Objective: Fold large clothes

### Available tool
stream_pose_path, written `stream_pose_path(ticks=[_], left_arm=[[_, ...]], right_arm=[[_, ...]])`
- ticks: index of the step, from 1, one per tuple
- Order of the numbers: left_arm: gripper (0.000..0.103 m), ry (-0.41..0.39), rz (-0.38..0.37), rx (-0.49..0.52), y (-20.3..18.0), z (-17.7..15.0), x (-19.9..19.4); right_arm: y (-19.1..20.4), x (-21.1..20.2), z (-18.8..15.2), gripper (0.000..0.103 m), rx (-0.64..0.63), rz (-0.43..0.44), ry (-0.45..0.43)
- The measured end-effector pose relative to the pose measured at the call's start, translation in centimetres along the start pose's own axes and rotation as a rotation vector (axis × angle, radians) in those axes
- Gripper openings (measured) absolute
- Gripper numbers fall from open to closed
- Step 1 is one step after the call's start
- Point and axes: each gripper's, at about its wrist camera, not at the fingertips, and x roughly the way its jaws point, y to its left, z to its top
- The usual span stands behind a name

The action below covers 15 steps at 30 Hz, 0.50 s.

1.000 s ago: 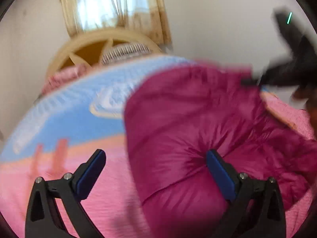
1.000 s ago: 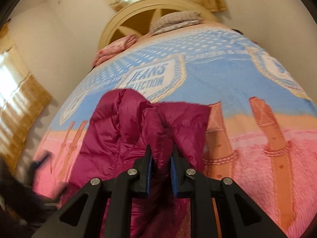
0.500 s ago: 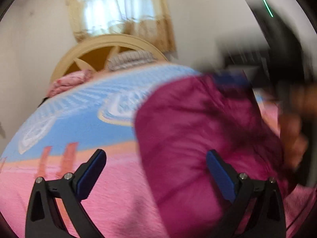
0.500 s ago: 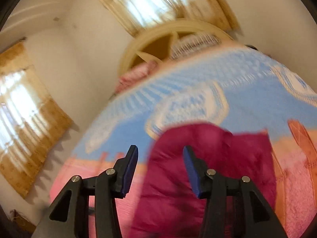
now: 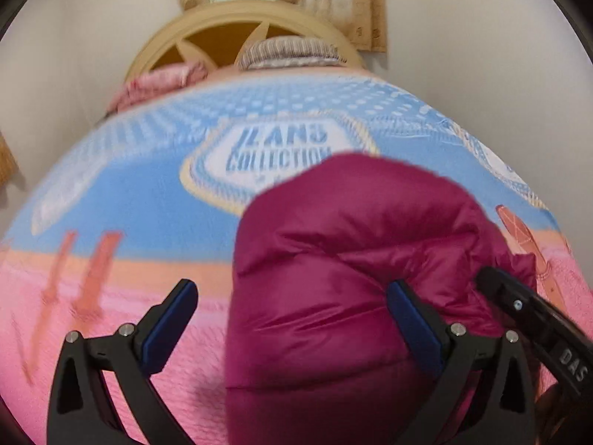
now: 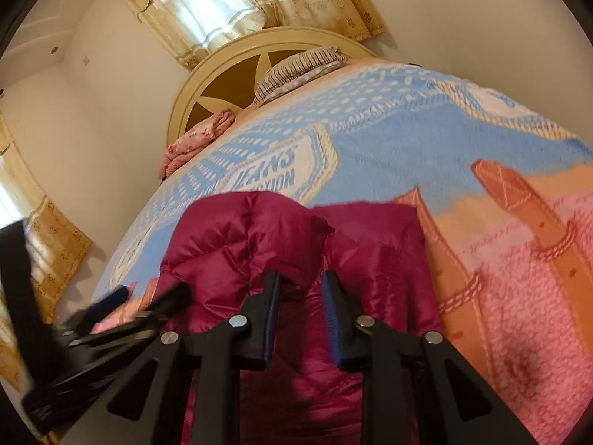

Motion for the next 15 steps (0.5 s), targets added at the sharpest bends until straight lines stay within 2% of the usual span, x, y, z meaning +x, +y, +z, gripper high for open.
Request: stream_pose_path(ticks=[3, 15], left_arm=[[0.103, 0.008, -0.028, -0.035, 0.7, -0.7, 0.3], [0.103, 0.044, -0.050, -0.054, 0.3, -1.6, 1.6]], right_arm=[[-0.1, 0.8, -0.4, 0.023, -0.004, 0.000, 0.001], [-1.0, 2.7, -1.2, 0.021, -0.003, -0.020, 0.027]])
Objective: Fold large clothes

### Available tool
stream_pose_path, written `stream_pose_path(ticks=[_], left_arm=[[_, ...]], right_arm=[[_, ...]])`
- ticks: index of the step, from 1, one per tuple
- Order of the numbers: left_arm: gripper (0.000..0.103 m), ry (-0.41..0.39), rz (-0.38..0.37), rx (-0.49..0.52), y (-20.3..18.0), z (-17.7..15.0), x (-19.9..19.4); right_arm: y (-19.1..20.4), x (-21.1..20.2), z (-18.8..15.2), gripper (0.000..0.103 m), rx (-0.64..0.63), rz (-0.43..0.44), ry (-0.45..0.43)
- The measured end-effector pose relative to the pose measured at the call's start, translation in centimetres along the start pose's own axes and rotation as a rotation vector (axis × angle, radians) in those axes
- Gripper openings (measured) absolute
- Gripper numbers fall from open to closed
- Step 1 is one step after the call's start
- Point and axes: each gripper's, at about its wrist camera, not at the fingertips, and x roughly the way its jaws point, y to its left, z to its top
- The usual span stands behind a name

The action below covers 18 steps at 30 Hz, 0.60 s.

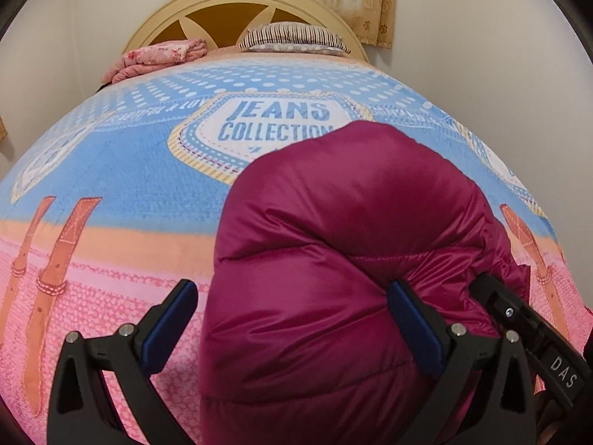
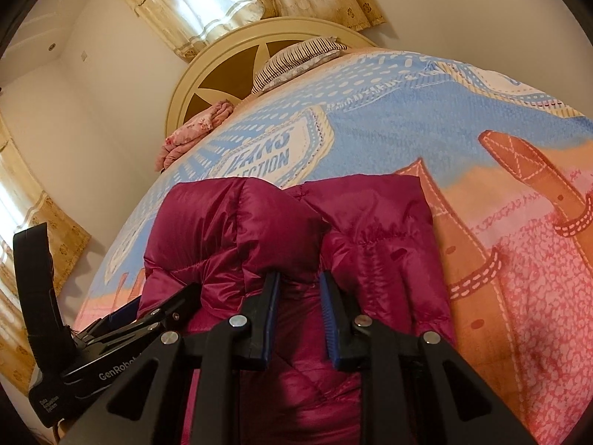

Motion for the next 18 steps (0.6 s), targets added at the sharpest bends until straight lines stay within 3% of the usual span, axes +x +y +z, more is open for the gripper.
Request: stream_pose_path(ticks=[18], left_arm=[[0.103, 0.050, -0.032, -0.014, -0.1, -0.3, 1.2]], right_arm=[[-0.5, 1.2, -0.3, 0.021, 0.013, -0.013, 0.024]])
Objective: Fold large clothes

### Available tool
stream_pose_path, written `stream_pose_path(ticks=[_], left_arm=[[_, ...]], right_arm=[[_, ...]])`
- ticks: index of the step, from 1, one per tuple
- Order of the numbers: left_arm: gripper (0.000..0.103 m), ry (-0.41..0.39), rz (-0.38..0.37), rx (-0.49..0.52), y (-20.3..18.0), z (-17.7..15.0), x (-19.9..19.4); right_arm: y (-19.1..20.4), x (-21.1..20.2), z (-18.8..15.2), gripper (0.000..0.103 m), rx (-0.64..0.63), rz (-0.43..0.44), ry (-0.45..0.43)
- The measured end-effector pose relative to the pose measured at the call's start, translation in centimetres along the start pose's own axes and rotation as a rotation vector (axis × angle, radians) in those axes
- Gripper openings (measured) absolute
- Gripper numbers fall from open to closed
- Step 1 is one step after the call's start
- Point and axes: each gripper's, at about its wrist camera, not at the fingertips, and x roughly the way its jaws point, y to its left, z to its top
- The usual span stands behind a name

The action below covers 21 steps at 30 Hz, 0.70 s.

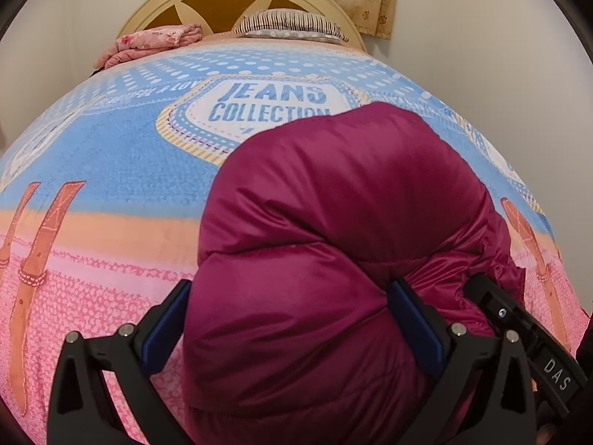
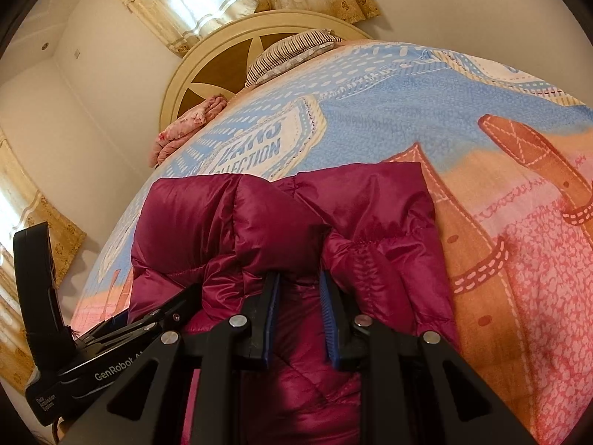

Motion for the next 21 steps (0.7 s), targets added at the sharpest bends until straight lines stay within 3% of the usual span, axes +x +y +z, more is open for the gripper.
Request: stream_pose_path(ticks=[21], left_arm=[[0.103, 0.013, 0.000, -0.003, -0.05, -0.19, 0.39]], right_arm=[[0.29, 0.63, -0.20, 0.022, -0.018, -0.030, 0.026]])
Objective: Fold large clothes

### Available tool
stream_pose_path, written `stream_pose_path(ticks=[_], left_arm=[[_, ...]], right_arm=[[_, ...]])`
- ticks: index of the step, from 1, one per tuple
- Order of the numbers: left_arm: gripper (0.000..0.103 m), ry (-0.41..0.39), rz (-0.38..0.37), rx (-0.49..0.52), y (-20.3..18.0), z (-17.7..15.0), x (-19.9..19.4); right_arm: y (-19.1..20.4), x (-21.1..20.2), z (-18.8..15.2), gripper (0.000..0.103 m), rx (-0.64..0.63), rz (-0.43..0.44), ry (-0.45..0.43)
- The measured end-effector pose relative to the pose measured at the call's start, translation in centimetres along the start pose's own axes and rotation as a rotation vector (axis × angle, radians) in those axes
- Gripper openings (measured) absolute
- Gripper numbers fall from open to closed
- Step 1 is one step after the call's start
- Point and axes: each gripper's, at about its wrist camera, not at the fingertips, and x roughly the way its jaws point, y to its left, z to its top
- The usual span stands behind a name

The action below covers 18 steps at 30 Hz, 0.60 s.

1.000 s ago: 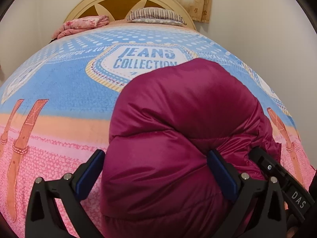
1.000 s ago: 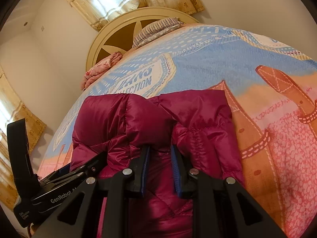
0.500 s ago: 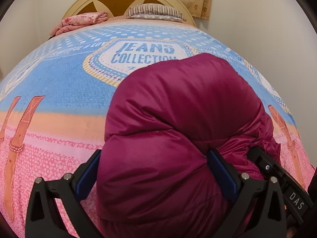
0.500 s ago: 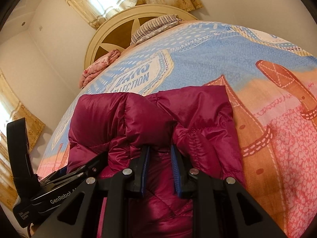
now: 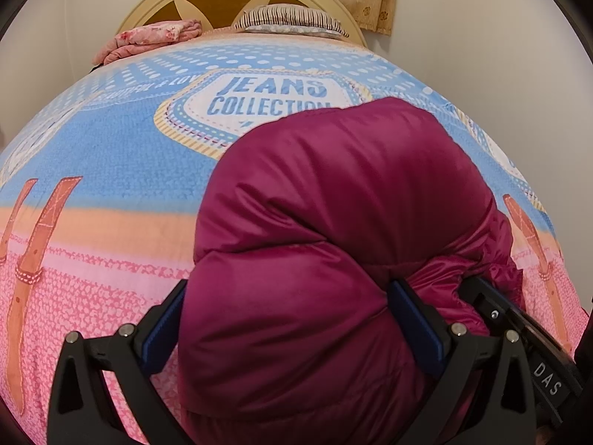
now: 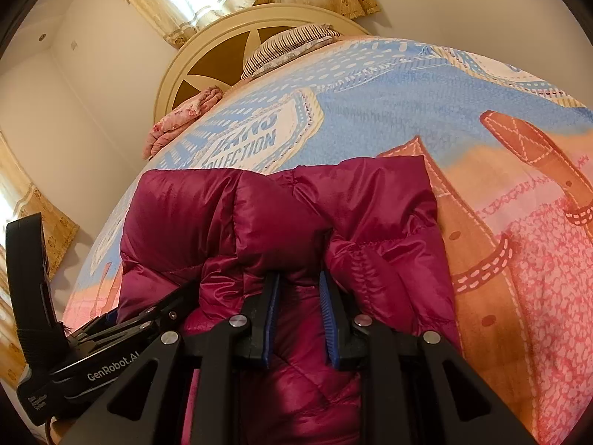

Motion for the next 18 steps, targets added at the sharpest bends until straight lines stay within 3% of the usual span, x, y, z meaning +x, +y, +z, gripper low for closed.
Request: stream_pose_path(ticks=[18], left_arm=[[0.103, 0.004, 0.010, 0.006, 0.22, -0.26, 0.16]], right_arm=[[0.06, 0.41, 0.05, 0.022, 0.001, -0.003, 0.010]])
